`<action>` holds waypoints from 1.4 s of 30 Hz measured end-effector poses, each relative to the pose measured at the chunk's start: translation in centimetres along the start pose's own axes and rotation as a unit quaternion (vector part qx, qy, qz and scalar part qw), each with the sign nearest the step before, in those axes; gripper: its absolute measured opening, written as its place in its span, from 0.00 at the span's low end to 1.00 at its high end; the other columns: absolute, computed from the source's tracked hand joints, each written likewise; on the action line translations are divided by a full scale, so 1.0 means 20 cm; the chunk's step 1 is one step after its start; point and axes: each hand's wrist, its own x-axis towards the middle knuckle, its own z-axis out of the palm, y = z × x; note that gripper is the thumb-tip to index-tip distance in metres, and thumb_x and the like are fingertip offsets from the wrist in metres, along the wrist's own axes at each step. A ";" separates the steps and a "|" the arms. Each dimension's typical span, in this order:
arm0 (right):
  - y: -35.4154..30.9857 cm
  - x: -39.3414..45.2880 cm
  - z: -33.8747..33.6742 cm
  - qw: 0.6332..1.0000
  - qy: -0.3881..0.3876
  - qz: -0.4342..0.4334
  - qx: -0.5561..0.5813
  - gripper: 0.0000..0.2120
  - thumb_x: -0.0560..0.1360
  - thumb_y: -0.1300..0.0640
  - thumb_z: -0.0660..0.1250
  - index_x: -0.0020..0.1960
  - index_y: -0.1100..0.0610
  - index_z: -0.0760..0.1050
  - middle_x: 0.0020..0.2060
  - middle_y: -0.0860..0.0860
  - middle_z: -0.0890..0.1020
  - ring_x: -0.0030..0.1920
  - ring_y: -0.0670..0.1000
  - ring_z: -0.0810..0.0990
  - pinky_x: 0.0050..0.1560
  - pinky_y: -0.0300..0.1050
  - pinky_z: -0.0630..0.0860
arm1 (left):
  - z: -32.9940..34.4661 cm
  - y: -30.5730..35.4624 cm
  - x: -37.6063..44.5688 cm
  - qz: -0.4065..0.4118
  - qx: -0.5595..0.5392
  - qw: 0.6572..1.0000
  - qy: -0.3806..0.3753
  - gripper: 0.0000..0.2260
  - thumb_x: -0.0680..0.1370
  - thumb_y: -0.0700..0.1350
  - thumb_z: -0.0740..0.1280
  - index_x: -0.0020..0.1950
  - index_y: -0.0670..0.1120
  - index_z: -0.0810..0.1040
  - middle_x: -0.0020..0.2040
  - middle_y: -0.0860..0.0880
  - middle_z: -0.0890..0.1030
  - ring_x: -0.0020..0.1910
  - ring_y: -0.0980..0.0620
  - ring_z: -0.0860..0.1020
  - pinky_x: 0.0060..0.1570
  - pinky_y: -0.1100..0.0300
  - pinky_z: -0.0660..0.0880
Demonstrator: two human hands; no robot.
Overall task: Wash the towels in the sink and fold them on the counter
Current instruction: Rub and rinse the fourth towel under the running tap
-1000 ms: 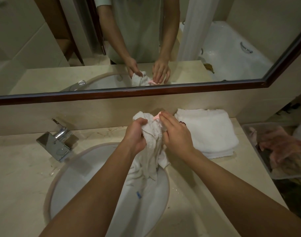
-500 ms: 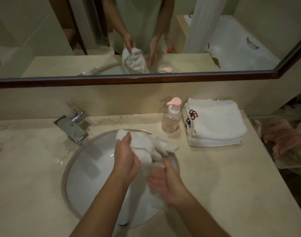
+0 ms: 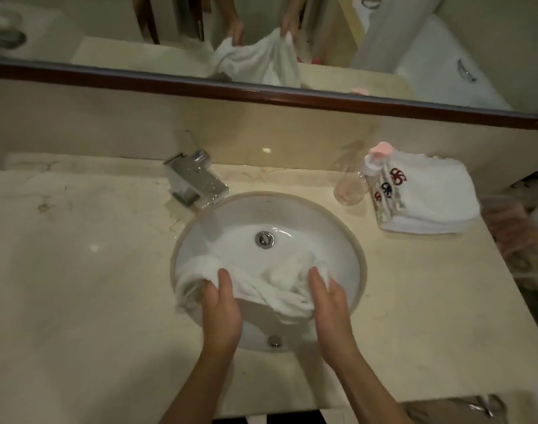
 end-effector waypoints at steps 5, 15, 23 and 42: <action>-0.05 0.07 0.34 0.995 -0.069 -0.034 -0.071 0.10 0.84 0.49 0.59 0.47 0.49 0.74 0.40 0.38 0.81 0.43 0.33 0.78 0.52 0.37 0.72 | 0.06 -0.03 -0.06 -0.038 -0.019 0.992 -0.119 0.14 0.82 0.57 0.59 0.55 0.51 0.80 0.52 0.56 0.84 0.56 0.56 0.81 0.62 0.56 0.74; 0.20 0.26 0.39 0.994 -0.018 0.040 -0.098 0.16 0.82 0.48 0.60 0.49 0.59 0.78 0.44 0.52 0.84 0.48 0.49 0.83 0.57 0.53 0.78 | 0.15 -0.07 0.07 -0.089 0.058 0.990 -0.096 0.16 0.85 0.54 0.53 0.56 0.49 0.79 0.51 0.53 0.82 0.57 0.51 0.79 0.59 0.56 0.73; 0.21 0.34 0.35 0.988 -0.093 0.039 -0.114 0.16 0.81 0.49 0.59 0.44 0.57 0.80 0.41 0.52 0.85 0.47 0.53 0.83 0.52 0.50 0.77 | 0.28 -0.01 0.16 -0.077 0.077 0.993 -0.040 0.19 0.85 0.54 0.52 0.60 0.45 0.79 0.58 0.45 0.81 0.58 0.49 0.78 0.62 0.56 0.72; 0.18 0.48 0.32 0.964 -0.060 0.060 -0.253 0.16 0.80 0.51 0.57 0.39 0.58 0.74 0.42 0.61 0.80 0.46 0.61 0.77 0.50 0.53 0.72 | 0.27 -0.11 0.05 -0.078 0.055 0.994 -0.057 0.20 0.84 0.55 0.54 0.57 0.43 0.80 0.50 0.44 0.84 0.50 0.49 0.82 0.51 0.54 0.77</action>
